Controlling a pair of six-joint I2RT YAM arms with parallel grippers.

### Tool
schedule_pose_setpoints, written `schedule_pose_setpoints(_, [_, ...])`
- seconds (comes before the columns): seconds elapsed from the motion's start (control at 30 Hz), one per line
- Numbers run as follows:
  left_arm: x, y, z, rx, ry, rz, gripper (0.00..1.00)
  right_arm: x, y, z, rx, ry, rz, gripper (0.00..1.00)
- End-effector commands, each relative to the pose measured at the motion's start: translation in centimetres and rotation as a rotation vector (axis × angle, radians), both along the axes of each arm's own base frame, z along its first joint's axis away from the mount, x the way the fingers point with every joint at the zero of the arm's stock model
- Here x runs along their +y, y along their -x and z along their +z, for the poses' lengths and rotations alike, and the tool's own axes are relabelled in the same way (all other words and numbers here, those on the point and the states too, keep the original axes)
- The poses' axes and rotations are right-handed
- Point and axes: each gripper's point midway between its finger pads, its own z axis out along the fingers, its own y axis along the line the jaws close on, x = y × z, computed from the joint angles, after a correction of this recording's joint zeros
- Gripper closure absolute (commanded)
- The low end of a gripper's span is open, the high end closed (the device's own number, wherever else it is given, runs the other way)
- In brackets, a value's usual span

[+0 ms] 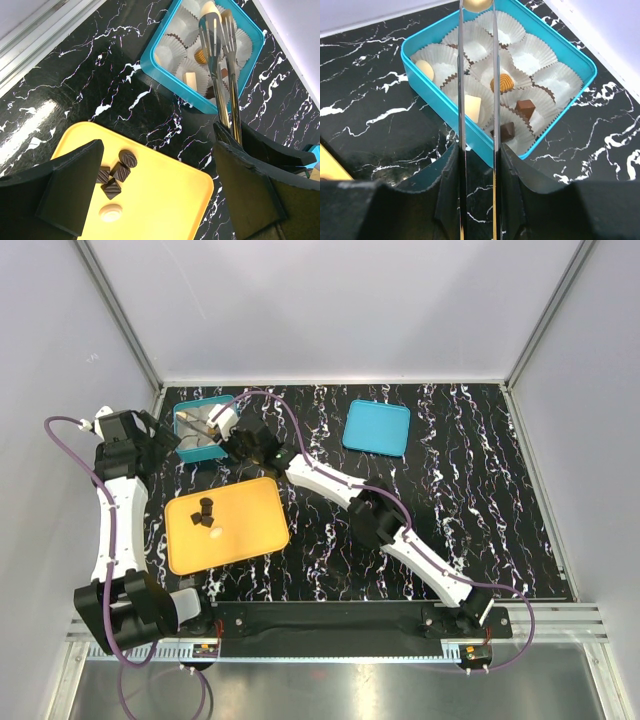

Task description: Pack the chocolate

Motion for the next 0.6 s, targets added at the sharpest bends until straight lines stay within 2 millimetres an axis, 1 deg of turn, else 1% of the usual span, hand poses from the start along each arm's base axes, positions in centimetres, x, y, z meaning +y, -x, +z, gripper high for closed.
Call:
schedule_pose_setpoints(0.0, [0.61,-1.12,2.19,-0.087,-0.028,0.009,0.01,1.22,-0.51,3.93,-0.072,-0.118,0.017,0.6])
schedule_pose_setpoints(0.27, [0.39,-1.35,1.61,-0.087,-0.013,-0.002,0.01,0.79,-1.27,3.28,-0.07,-0.116,0.003,0.57])
schedule_pose_setpoints(0.37, [0.29,-1.31,1.5,-0.087,-0.012,-0.004,0.01,0.79,-1.25,3.09,-0.068,-0.112,0.005,0.53])
schedule_pose_setpoints(0.57, [0.07,-1.42,1.4,-0.092,-0.001,-0.011,0.01,0.65,-1.42,3.47,-0.076,-0.113,0.0,0.52])
